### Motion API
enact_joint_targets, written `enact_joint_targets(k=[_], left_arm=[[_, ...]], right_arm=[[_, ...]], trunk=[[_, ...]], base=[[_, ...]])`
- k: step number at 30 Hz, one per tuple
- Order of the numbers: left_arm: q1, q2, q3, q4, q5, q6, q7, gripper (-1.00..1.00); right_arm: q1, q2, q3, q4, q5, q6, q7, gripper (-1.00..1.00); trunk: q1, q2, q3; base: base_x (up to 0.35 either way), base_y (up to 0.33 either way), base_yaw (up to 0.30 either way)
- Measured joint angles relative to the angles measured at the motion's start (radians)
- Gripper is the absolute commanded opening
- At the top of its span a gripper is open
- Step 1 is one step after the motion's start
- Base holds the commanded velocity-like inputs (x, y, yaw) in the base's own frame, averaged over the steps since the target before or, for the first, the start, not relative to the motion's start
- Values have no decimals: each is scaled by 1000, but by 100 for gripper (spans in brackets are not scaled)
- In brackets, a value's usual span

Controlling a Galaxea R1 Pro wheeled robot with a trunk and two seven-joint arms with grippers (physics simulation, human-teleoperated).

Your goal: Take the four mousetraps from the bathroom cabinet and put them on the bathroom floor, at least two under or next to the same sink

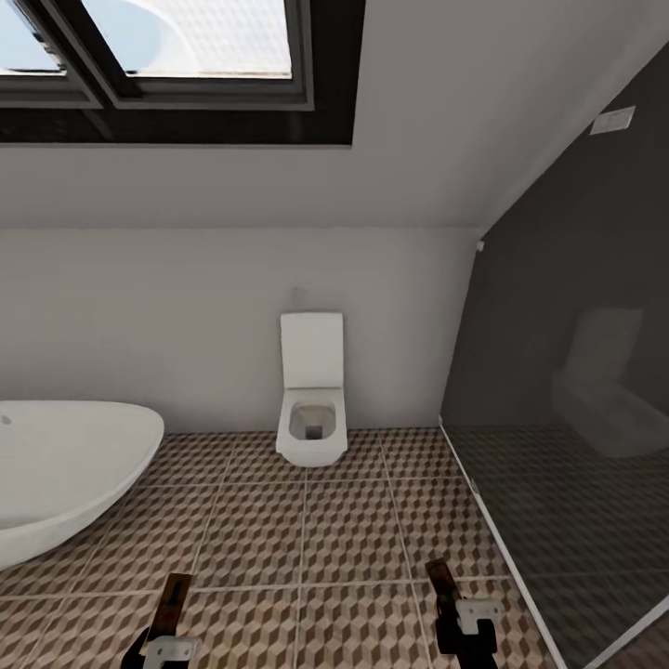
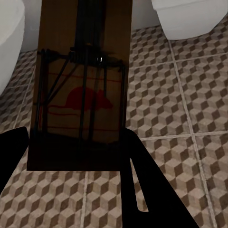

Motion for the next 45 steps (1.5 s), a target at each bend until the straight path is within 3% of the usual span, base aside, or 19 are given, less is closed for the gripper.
enact_joint_targets(k=[18,21,22,24,25,26,29,31,34,36,39,42,45], left_arm=[[0,0,0,-1,0,1,0,-100],[1,-2,3,-4,0,52,1,-100],[1,-5,5,-6,0,111,1,-100],[2,-12,8,-46,-1,342,-1,-100],[2,-13,8,-67,-1,397,-1,-100],[3,-14,6,-156,-3,551,-2,-100],[2,-14,8,-390,-3,835,-3,-100],[1,-16,9,-531,-4,1011,-3,-100],[-3,-22,10,-644,-4,1151,-3,-100],[-18,-23,10,-690,-5,1231,-3,-100],[-98,-24,10,-708,-7,1330,-3,-100],[-204,-21,10,-666,-7,1366,-2,-100],[-254,-18,10,-629,-4,1367,-1,-100]], right_arm=[[0,2,1,0,0,0,0,-100],[0,3,1,0,0,1,0,-100],[0,4,1,-1,0,4,0,-100],[0,5,-1,-10,0,17,-4,-100],[0,6,-1,-13,0,24,-6,-100],[0,7,0,-33,0,66,-16,-100],[-3,8,0,-146,0,248,-43,-100],[-5,7,0,-286,8,415,-56,-100],[-21,10,-2,-418,55,563,-78,-100],[-62,27,-3,-454,98,645,-96,-100],[-127,60,-4,-466,126,733,-108,-100],[-183,81,-4,-467,133,802,-112,-100],[-216,90,-5,-466,134,848,-113,-100]], trunk=[[0,0,0],[0,0,0],[0,0,0],[0,0,0],[0,0,0],[0,0,0],[0,0,0],[0,0,1],[0,0,0],[0,0,0],[0,0,0],[0,0,0],[0,0,0]], base=[[3,0,0],[0,0,0],[0,0,0],[0,0,0],[0,0,0],[0,0,0],[0,0,0],[0,0,0],[0,0,0],[0,0,0],[0,0,0],[0,0,0],[0,0,0]])
